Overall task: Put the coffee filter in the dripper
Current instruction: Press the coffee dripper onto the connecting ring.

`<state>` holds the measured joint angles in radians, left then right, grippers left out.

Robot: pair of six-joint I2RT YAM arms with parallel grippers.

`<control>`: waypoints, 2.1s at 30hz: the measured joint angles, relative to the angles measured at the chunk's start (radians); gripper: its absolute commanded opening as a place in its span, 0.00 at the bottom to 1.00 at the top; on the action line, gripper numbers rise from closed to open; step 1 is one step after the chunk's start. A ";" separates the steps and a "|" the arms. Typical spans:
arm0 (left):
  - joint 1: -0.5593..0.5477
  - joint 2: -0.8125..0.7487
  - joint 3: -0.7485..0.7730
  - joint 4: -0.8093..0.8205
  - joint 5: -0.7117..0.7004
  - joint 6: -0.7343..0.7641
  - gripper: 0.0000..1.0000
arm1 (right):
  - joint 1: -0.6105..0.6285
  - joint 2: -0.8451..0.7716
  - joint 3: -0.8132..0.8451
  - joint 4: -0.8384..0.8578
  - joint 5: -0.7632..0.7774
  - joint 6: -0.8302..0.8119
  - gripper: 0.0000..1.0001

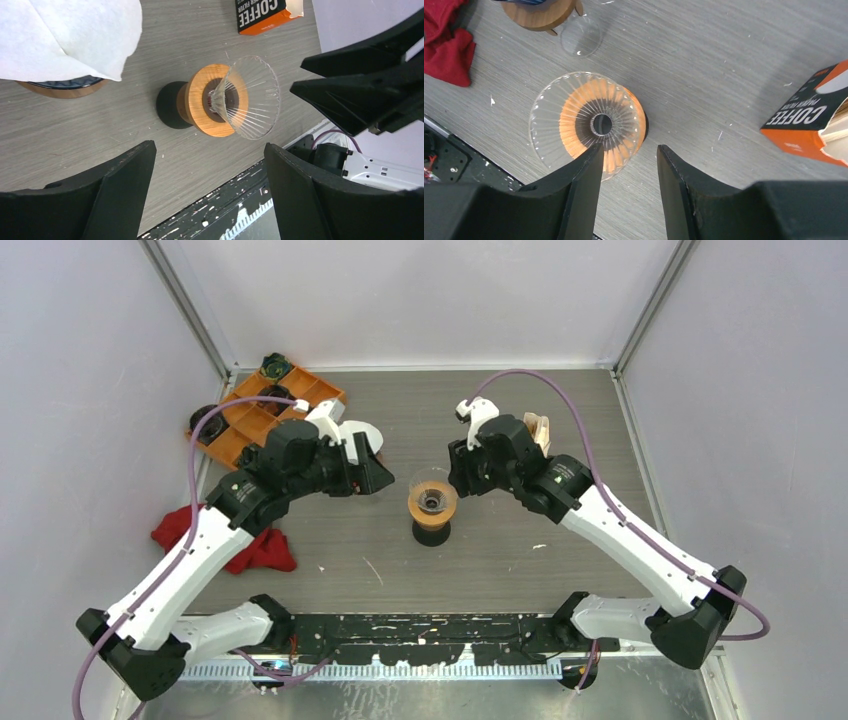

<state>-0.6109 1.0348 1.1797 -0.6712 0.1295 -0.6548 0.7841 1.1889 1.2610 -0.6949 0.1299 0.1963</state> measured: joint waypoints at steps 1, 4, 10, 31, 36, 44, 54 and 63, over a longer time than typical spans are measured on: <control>-0.013 0.004 0.000 0.002 -0.007 -0.008 0.79 | -0.020 0.000 -0.014 0.006 -0.022 0.013 0.49; -0.049 0.024 0.000 0.008 -0.031 -0.031 0.74 | -0.063 0.000 -0.045 0.022 -0.068 0.042 0.49; -0.106 0.091 0.000 0.044 -0.073 -0.054 0.67 | -0.130 0.000 -0.070 0.047 -0.137 0.074 0.47; -0.175 0.239 0.000 0.119 -0.146 -0.070 0.36 | -0.164 0.020 -0.147 0.133 -0.256 0.098 0.32; -0.175 0.249 0.000 0.120 -0.156 -0.070 0.30 | -0.164 0.031 -0.148 0.136 -0.264 0.100 0.25; -0.175 0.276 0.000 0.132 -0.155 -0.070 0.21 | -0.164 0.045 -0.148 0.155 -0.290 0.122 0.13; -0.182 0.280 0.000 0.131 -0.155 -0.069 0.14 | -0.166 0.068 -0.139 0.172 -0.294 0.129 0.06; -0.181 0.292 0.000 0.140 -0.156 -0.068 0.12 | -0.166 0.086 -0.129 0.175 -0.290 0.129 0.03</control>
<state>-0.7918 1.3270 1.1793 -0.5312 -0.0261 -0.7223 0.6178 1.2751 1.1316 -0.5194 -0.1600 0.3248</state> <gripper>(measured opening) 0.130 0.129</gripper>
